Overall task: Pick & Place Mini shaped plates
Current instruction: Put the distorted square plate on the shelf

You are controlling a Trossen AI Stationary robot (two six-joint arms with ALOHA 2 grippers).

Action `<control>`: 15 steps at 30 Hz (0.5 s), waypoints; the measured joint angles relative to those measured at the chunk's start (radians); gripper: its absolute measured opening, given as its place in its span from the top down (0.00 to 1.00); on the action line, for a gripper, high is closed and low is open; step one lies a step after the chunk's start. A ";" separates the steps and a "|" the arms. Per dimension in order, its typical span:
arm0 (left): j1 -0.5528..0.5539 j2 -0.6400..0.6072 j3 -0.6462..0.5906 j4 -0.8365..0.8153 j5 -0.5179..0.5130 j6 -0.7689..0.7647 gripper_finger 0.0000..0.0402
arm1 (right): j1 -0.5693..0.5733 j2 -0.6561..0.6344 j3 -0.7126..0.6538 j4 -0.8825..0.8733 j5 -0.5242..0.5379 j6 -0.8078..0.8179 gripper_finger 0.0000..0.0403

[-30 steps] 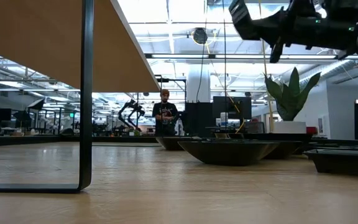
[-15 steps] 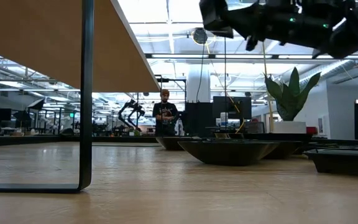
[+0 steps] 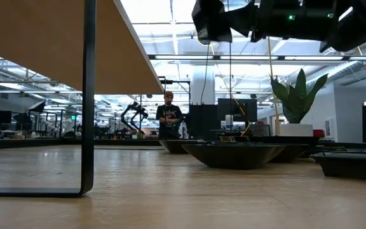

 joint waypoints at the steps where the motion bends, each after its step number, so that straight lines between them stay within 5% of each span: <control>1: 0.000 0.027 -0.016 0.041 -0.020 -0.016 0.20 | 0.008 0.000 0.000 -0.004 0.034 -0.039 1.00; 8: 0.038 0.294 0.005 0.359 -0.150 0.067 0.20 | -0.010 0.000 0.016 0.075 0.235 -0.250 1.00; 15: 0.097 0.708 0.301 0.234 -0.191 0.104 0.20 | -0.033 0.104 0.127 0.043 0.235 -0.239 1.00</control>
